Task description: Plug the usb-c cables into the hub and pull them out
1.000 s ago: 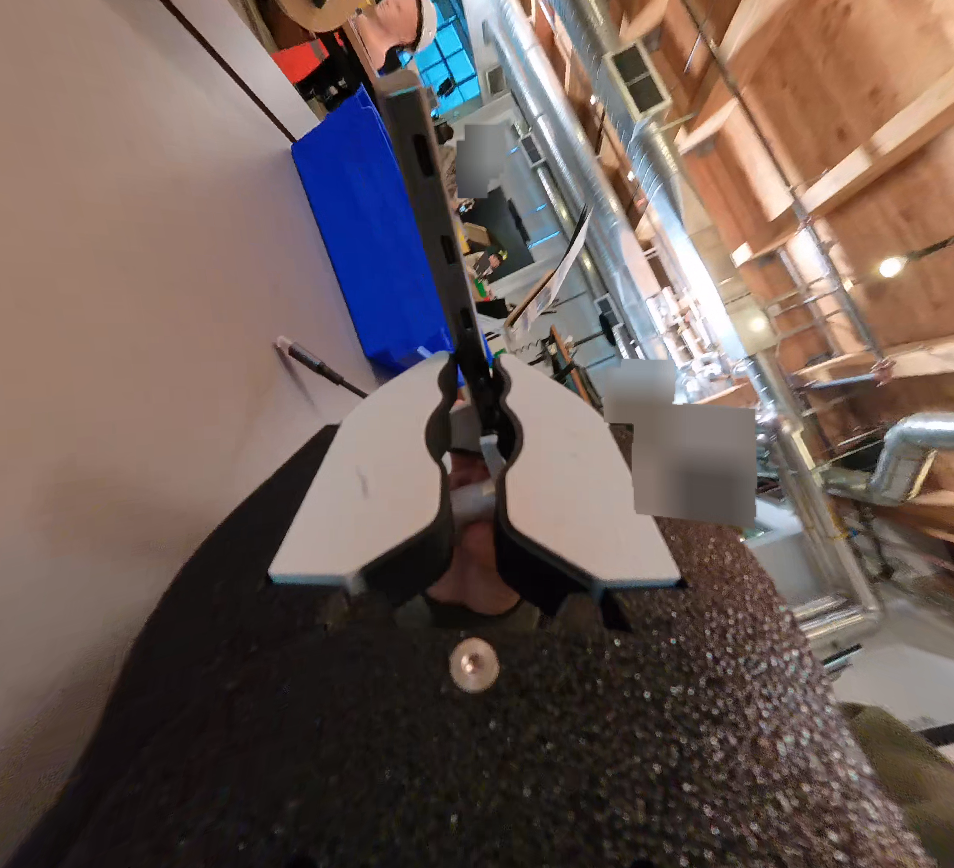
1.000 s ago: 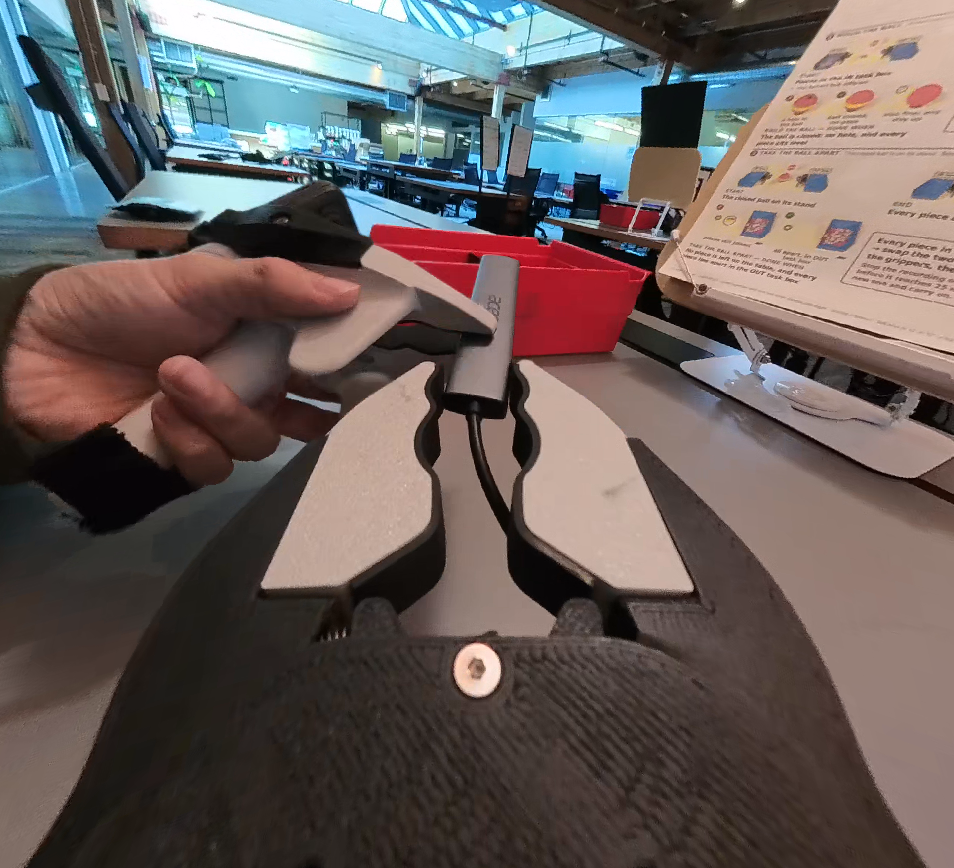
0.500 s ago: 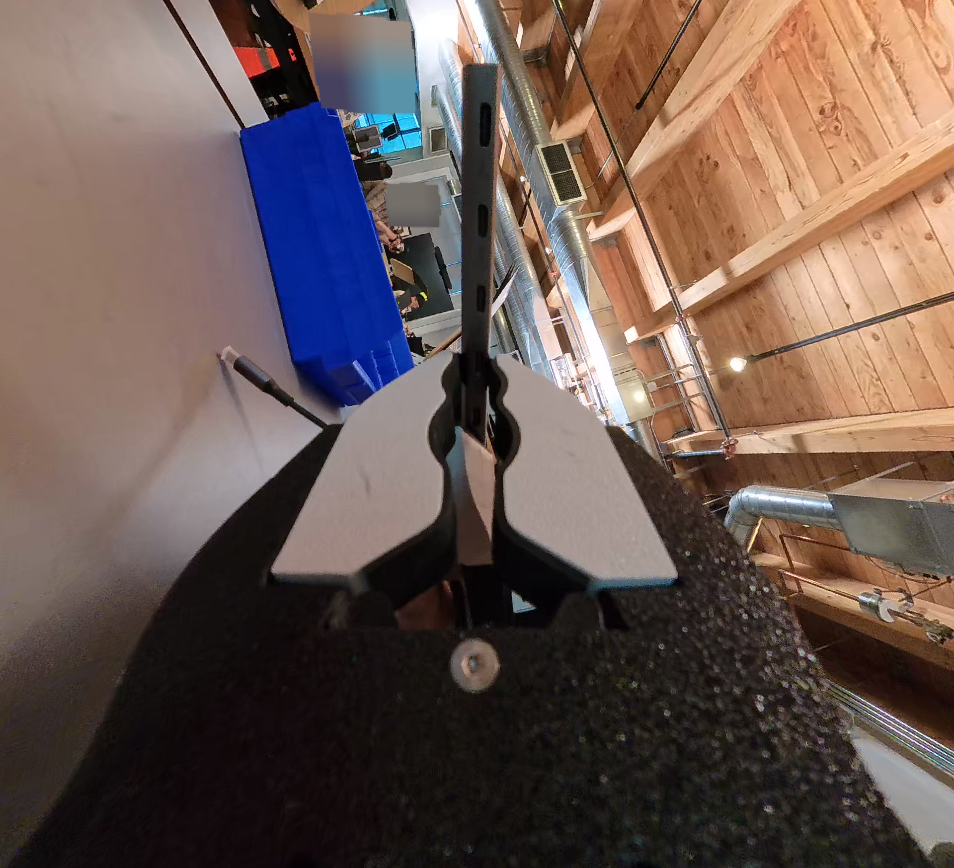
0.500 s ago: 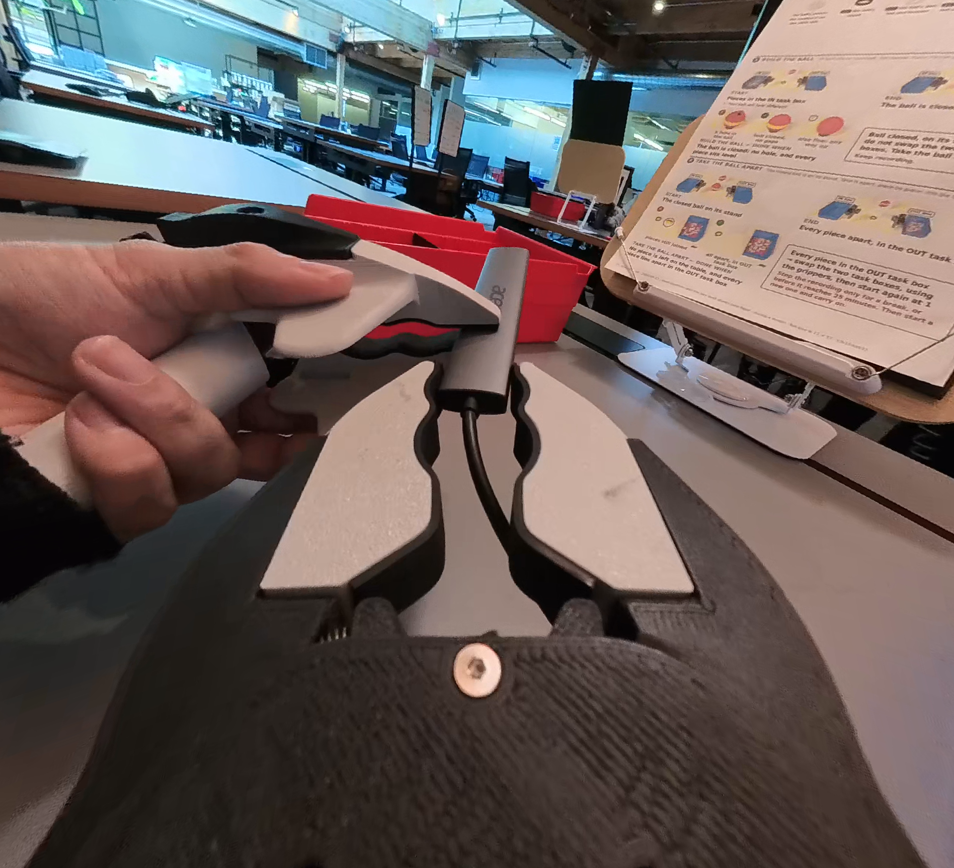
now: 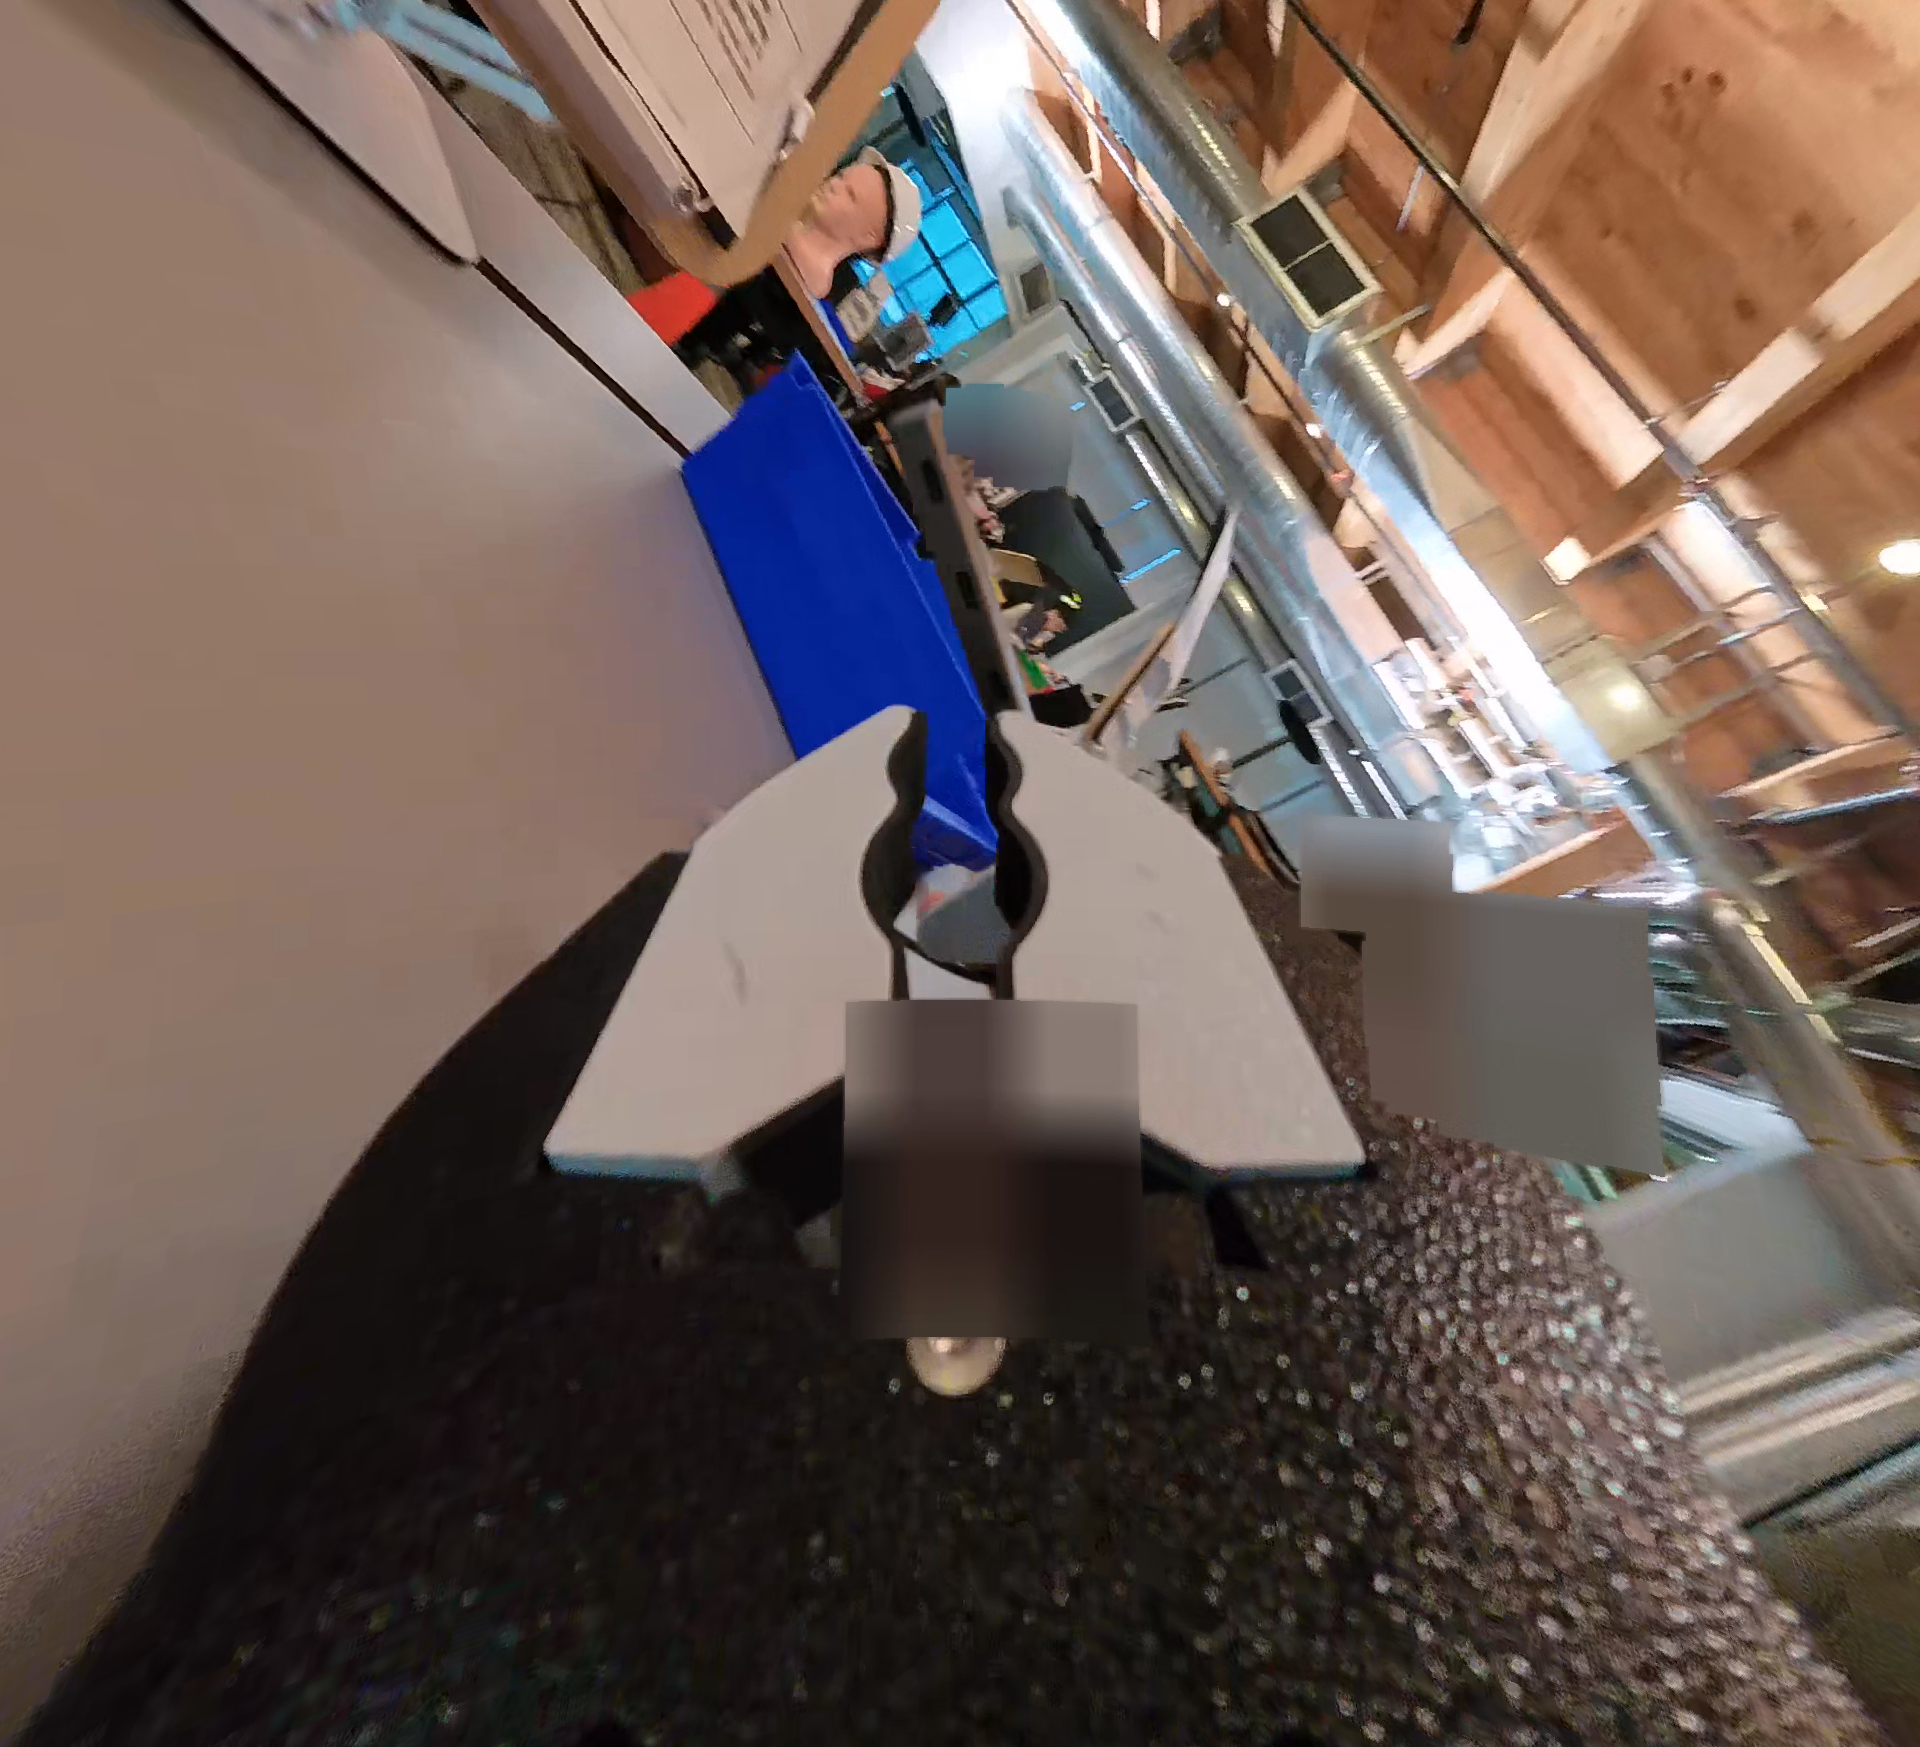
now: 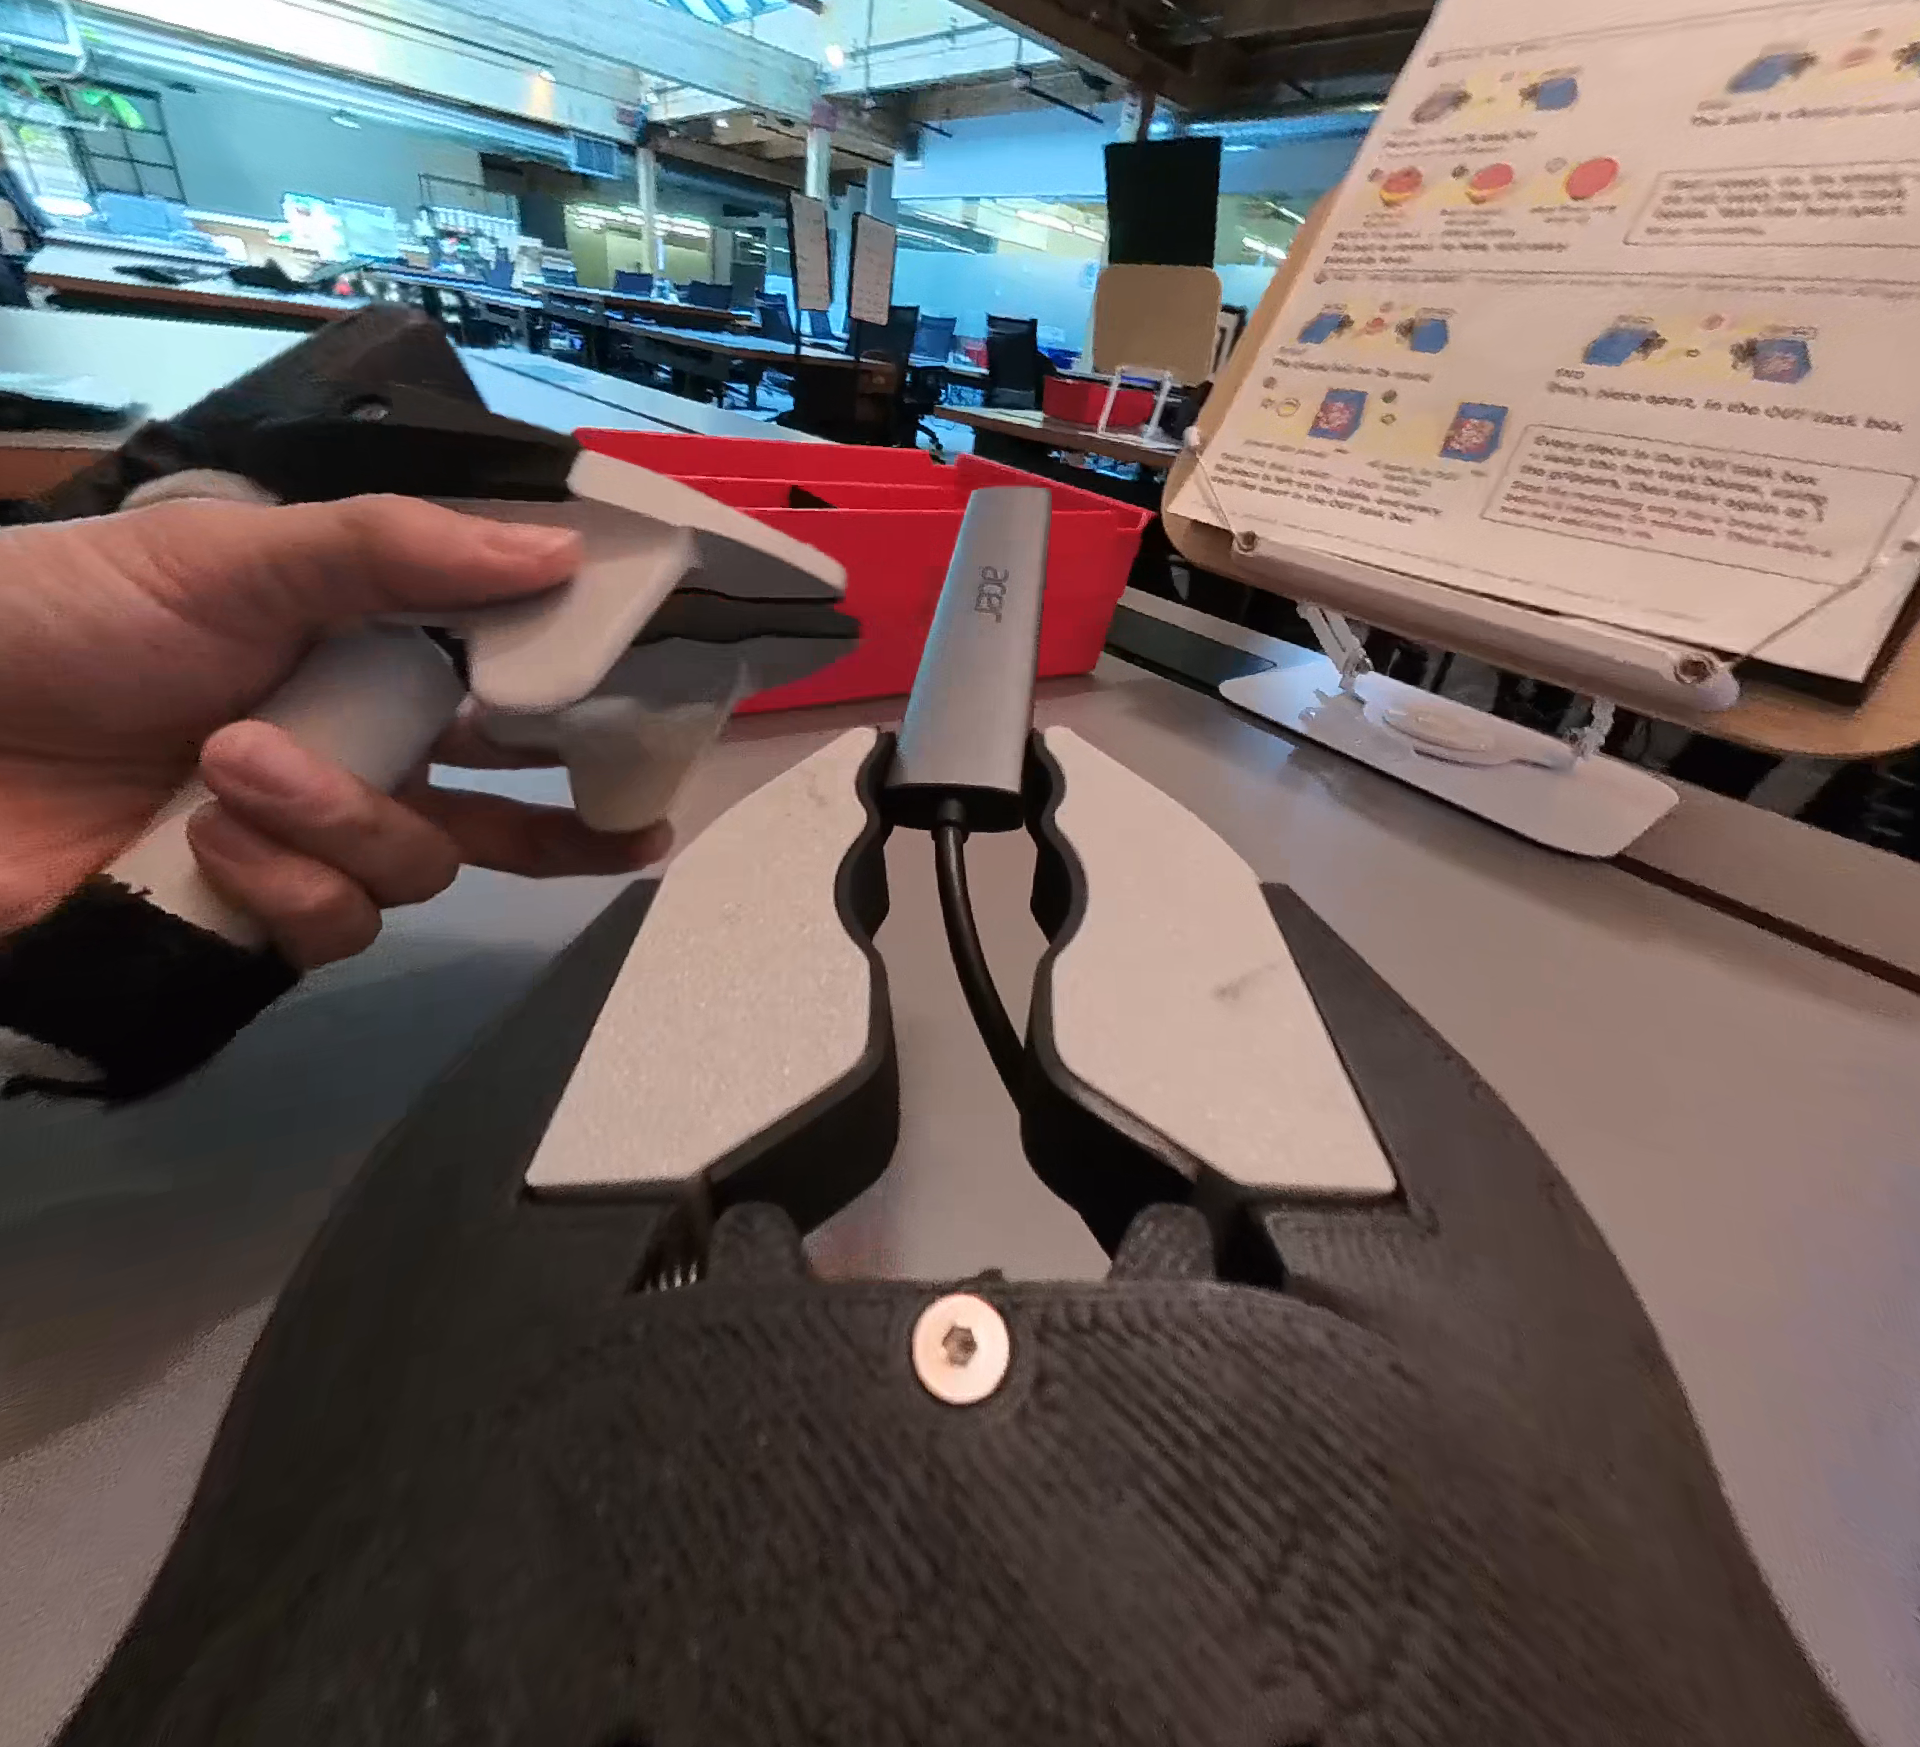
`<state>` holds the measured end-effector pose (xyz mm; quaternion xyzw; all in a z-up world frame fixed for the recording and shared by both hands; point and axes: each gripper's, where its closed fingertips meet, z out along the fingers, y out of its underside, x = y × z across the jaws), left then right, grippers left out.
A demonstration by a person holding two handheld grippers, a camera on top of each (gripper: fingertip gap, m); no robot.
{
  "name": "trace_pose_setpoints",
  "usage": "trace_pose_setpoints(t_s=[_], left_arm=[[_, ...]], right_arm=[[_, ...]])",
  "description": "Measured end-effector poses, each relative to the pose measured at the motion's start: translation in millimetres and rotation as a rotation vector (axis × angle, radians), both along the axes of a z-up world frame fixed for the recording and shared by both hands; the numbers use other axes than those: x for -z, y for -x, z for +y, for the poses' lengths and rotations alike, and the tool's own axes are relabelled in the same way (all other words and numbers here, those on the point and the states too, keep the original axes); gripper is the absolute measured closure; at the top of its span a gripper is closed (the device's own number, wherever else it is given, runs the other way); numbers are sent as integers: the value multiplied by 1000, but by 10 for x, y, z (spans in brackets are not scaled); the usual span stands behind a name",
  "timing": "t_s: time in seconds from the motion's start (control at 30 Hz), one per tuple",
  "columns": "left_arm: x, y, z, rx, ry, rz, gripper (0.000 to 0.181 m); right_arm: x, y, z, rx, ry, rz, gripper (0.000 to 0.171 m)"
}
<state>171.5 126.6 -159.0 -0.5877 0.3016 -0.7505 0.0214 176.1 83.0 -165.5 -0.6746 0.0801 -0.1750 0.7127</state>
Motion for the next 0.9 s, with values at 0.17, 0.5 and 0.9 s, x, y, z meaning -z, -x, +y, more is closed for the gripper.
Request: trace_pose_setpoints(t_s=[0.17, 0.5, 0.9], left_arm=[[-53, 39, 256, -98, -270, -25, 178], [-202, 449, 1887, -336, -1052, 319, 164], [893, 125, 3094, 213, -928, 1248, 133]], right_arm=[[-19, -84, -71, -11, -26, 54, 148], [-39, -499, -377, 133, -72, 78, 148], [-22, -433, -286, 99, -33, 36, 147]])
